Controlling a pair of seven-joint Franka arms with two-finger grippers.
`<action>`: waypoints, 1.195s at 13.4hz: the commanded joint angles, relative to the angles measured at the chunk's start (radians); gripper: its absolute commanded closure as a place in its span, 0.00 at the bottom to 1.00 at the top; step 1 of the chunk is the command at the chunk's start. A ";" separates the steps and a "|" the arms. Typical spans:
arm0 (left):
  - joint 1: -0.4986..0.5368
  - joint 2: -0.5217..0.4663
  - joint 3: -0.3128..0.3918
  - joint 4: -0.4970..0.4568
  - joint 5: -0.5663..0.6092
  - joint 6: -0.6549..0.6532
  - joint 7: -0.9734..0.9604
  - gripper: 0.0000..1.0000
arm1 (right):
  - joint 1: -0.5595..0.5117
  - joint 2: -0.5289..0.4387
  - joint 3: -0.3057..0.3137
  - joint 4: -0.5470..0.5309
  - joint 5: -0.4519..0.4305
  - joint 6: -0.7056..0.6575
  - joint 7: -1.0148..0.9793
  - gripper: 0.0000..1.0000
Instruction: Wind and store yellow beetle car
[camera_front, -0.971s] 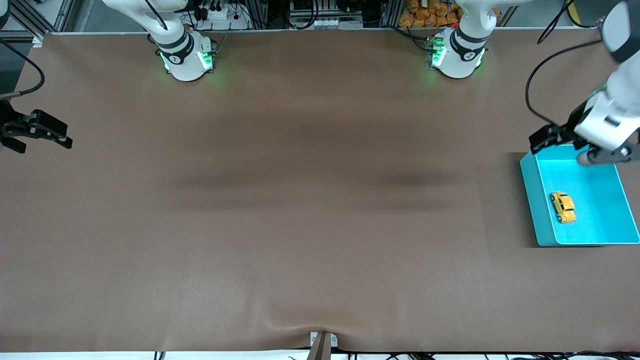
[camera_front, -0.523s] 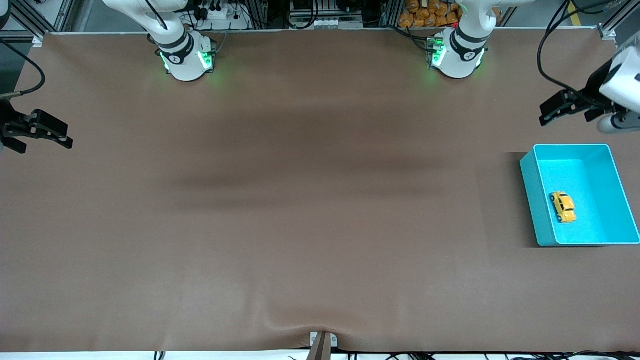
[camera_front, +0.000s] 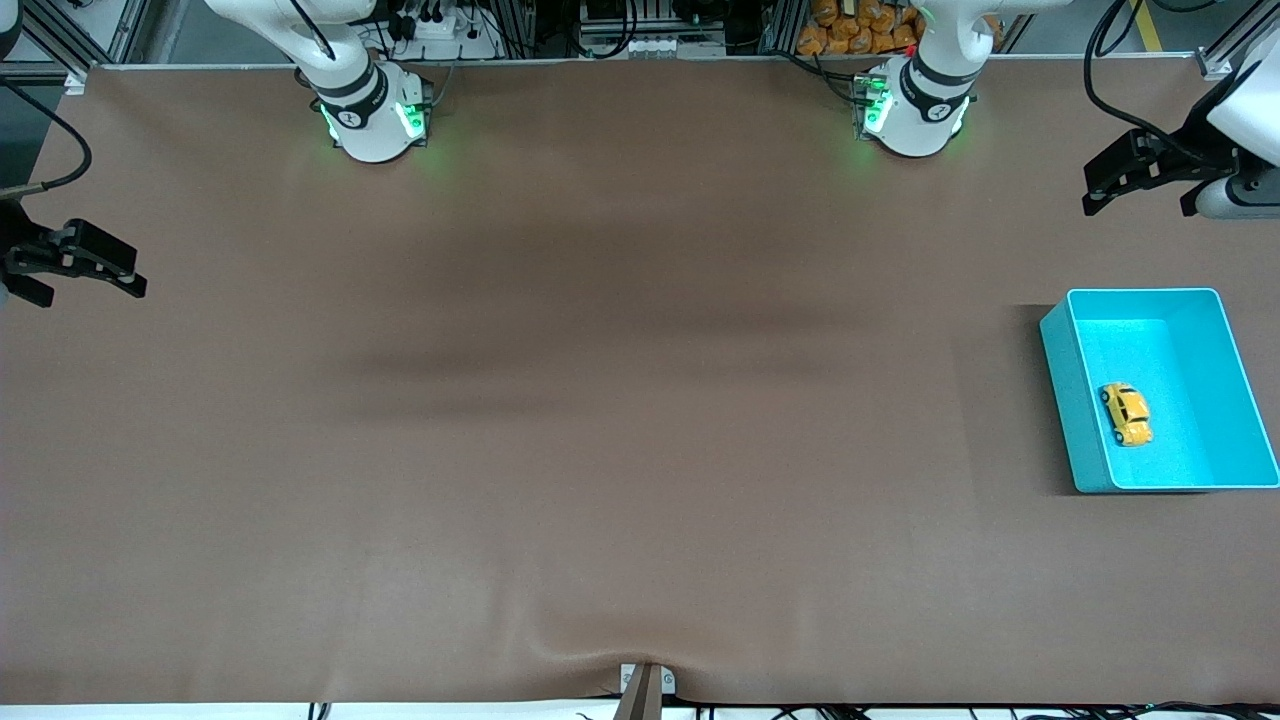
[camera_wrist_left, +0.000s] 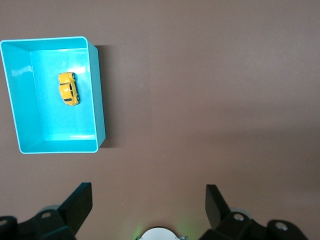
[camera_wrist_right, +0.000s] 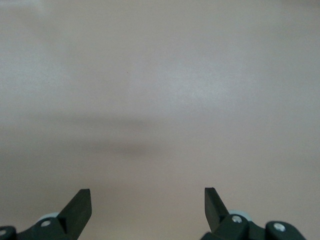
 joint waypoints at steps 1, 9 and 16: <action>-0.006 0.026 -0.003 0.077 -0.014 -0.038 0.014 0.00 | 0.003 -0.015 0.002 -0.005 -0.012 0.002 -0.004 0.00; -0.001 0.046 -0.002 0.088 -0.027 -0.063 -0.047 0.00 | 0.004 -0.014 0.002 -0.002 -0.011 0.005 -0.004 0.00; -0.008 0.056 -0.007 0.088 -0.043 -0.063 -0.047 0.00 | 0.004 -0.011 0.002 -0.011 -0.008 0.005 0.005 0.00</action>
